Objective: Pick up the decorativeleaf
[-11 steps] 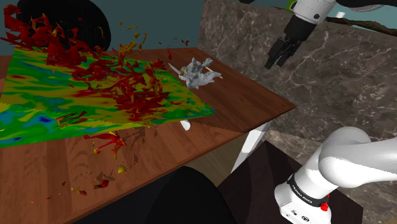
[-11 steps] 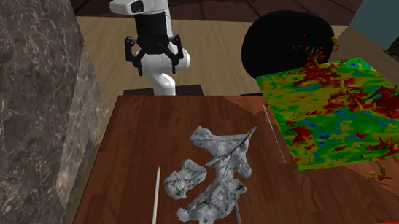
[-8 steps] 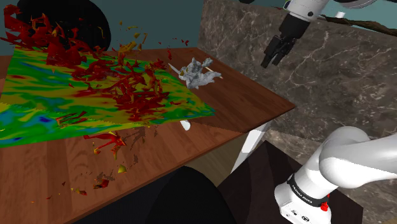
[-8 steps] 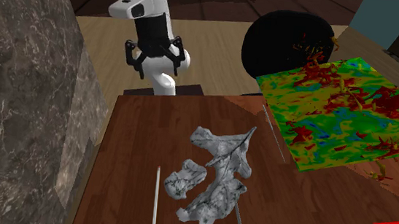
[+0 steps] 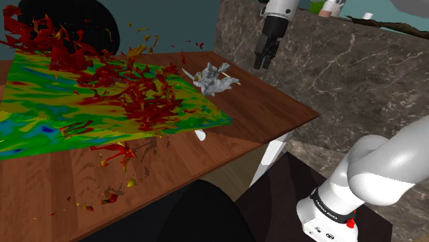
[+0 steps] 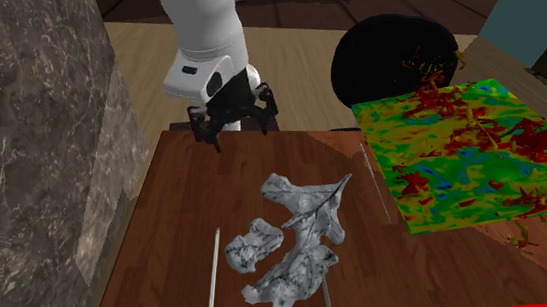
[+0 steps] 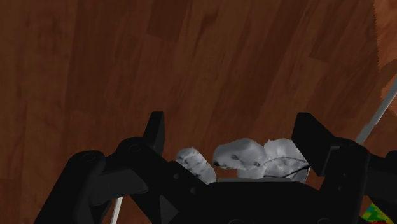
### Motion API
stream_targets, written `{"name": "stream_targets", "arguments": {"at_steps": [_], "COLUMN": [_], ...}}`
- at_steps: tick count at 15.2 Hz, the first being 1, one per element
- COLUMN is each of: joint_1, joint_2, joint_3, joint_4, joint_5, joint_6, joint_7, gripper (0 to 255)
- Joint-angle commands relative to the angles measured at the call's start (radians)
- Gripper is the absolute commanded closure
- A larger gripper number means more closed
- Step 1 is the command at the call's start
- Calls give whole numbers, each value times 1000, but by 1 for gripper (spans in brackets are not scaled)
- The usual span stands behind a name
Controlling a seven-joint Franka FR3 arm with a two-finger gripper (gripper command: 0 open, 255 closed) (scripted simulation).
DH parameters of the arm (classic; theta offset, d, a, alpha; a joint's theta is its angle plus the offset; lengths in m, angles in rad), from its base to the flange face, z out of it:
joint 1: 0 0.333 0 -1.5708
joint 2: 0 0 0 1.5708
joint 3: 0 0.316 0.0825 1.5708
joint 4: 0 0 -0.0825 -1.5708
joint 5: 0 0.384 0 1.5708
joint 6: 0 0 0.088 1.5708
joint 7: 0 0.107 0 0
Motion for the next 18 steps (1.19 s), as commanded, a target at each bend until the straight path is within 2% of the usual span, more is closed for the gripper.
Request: {"name": "stream_targets", "arguments": {"at_steps": [1, 5, 6, 15, 16, 18], "joint_1": [21, 40, 40, 42, 42, 42], "joint_2": [110, 339, 364, 353, 352, 353], "joint_3": [-8, -10, -8, -4, -4, -4], "joint_4": [90, 306, 332, 217, 215, 216], "joint_5": [42, 123, 131, 126, 126, 126], "joint_6": [-45, -163, -178, -76, -75, -75], "joint_7": [-44, -128, -136, -158, -158, -158], "gripper": [0, 0, 0, 0, 255, 255]}}
